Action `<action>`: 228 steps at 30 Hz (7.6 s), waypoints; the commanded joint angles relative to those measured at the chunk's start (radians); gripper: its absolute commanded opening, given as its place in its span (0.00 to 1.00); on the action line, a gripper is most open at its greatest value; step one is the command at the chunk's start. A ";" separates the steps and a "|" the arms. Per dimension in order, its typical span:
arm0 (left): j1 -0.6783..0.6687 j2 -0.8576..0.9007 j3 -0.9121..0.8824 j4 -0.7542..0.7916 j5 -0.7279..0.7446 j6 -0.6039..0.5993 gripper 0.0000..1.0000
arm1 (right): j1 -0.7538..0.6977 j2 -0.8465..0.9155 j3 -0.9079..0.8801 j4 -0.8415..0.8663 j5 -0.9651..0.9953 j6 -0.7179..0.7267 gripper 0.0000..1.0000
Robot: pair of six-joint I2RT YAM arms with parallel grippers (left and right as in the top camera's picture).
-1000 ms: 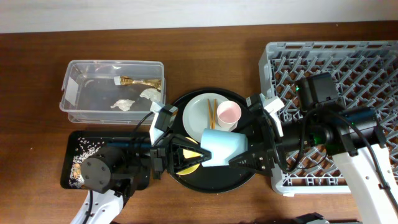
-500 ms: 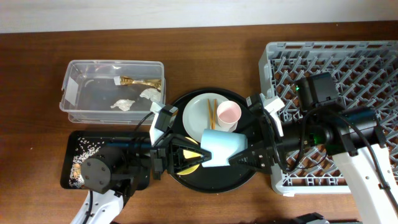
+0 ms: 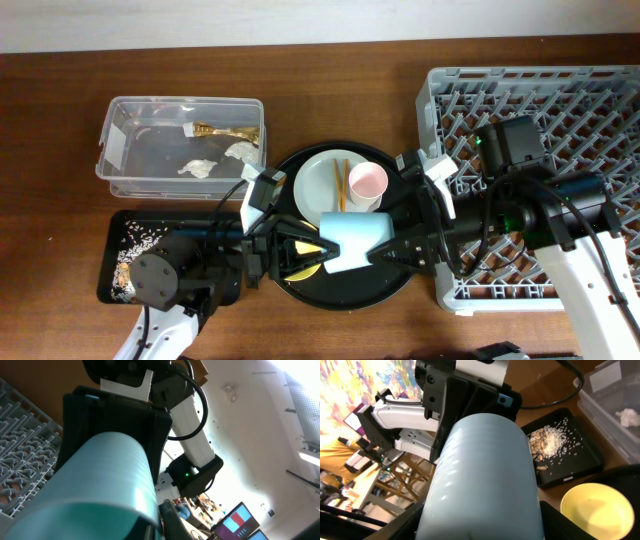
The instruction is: Sort waste into correct bins and load items into the dishwasher rack
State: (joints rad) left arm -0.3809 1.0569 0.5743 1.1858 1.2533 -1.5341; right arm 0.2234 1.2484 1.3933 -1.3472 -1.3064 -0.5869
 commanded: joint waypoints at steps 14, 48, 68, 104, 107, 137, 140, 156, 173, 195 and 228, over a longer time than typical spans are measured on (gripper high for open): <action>-0.003 -0.002 0.020 0.008 -0.011 0.018 0.59 | 0.007 0.002 0.011 0.002 0.007 -0.004 0.61; 0.022 -0.002 0.020 0.006 -0.011 0.070 0.66 | 0.004 0.002 0.011 0.219 0.391 0.424 0.55; 0.188 0.117 0.020 -0.367 -0.018 0.408 0.67 | 0.003 -0.005 0.062 0.219 0.376 0.436 0.55; 0.193 0.198 0.019 -0.683 0.021 0.699 0.68 | -0.377 0.447 0.157 0.428 1.332 0.615 0.55; 0.193 0.198 0.019 -0.682 -0.001 0.699 0.68 | -0.392 0.517 0.157 0.451 1.304 0.613 0.54; -0.011 0.119 0.386 -1.575 -0.766 0.988 0.79 | -0.394 0.377 0.608 -0.163 1.025 0.603 0.98; -0.185 0.137 0.539 -1.751 -1.210 1.017 0.73 | -0.394 0.378 0.608 -0.192 1.026 0.603 0.98; -0.323 0.663 0.650 -1.503 -1.342 1.014 0.44 | -0.394 0.378 0.608 -0.190 1.026 0.603 0.98; -0.326 0.777 0.657 -1.495 -1.329 1.013 0.19 | -0.394 0.378 0.608 -0.190 1.026 0.603 0.98; -0.313 0.561 0.727 -1.564 -1.295 1.012 0.00 | -0.394 0.378 0.608 -0.190 1.026 0.603 0.98; 0.226 0.283 0.753 -1.696 0.226 1.184 0.00 | -0.264 0.296 0.603 -0.352 0.171 0.199 0.98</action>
State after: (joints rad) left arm -0.1585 1.3407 1.3212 -0.5125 1.4422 -0.3946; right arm -0.0986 1.6135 1.9976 -1.6920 -1.0046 -0.3233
